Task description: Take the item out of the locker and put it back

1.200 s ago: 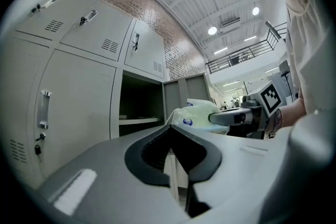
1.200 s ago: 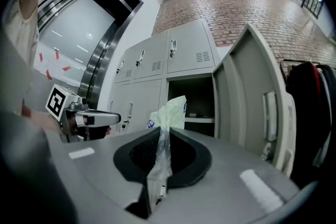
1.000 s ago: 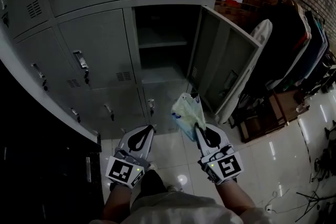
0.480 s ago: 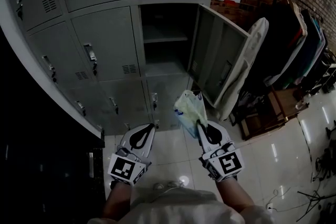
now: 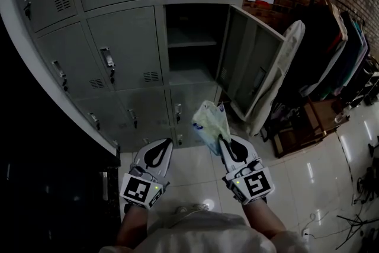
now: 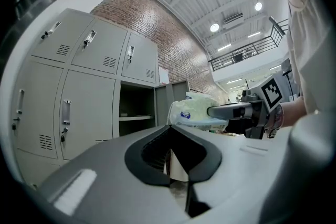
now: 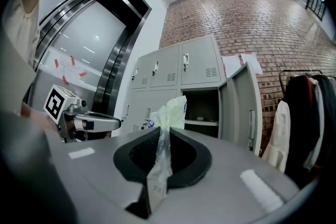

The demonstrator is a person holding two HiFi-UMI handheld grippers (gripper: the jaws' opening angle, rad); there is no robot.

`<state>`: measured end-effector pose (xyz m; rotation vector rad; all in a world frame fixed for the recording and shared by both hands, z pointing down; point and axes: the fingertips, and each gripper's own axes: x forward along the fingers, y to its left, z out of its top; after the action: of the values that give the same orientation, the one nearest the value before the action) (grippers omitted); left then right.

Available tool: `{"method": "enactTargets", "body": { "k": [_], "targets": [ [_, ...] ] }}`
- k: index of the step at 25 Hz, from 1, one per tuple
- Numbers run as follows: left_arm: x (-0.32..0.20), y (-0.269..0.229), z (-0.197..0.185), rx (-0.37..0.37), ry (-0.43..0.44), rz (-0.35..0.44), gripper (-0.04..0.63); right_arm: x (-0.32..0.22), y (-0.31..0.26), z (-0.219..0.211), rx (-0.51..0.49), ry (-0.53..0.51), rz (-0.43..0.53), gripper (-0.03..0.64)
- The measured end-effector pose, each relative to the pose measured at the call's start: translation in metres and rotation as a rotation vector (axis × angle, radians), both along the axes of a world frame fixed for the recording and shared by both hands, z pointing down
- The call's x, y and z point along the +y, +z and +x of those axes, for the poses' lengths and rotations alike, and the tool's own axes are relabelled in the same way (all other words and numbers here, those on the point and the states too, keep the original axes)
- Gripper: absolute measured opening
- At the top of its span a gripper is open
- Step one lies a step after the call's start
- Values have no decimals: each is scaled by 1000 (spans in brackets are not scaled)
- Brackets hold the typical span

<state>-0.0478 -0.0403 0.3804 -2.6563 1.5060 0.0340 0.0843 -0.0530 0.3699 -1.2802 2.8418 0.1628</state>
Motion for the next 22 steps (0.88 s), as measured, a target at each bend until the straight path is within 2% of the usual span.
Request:
{"method": "enactTargets", "body": {
  "k": [5,15,22],
  "targets": [
    [-2,0,5,2,2,1,5,-3,2,8,-2,6,-5,12],
    [-17,12,18,3,-52,-14,5,-26,14,29,-5,-20,-12,11],
    [-60,15,10,7,-46,-21,5,-68,16,21,-3,-12,-20,11]
  ]
}}
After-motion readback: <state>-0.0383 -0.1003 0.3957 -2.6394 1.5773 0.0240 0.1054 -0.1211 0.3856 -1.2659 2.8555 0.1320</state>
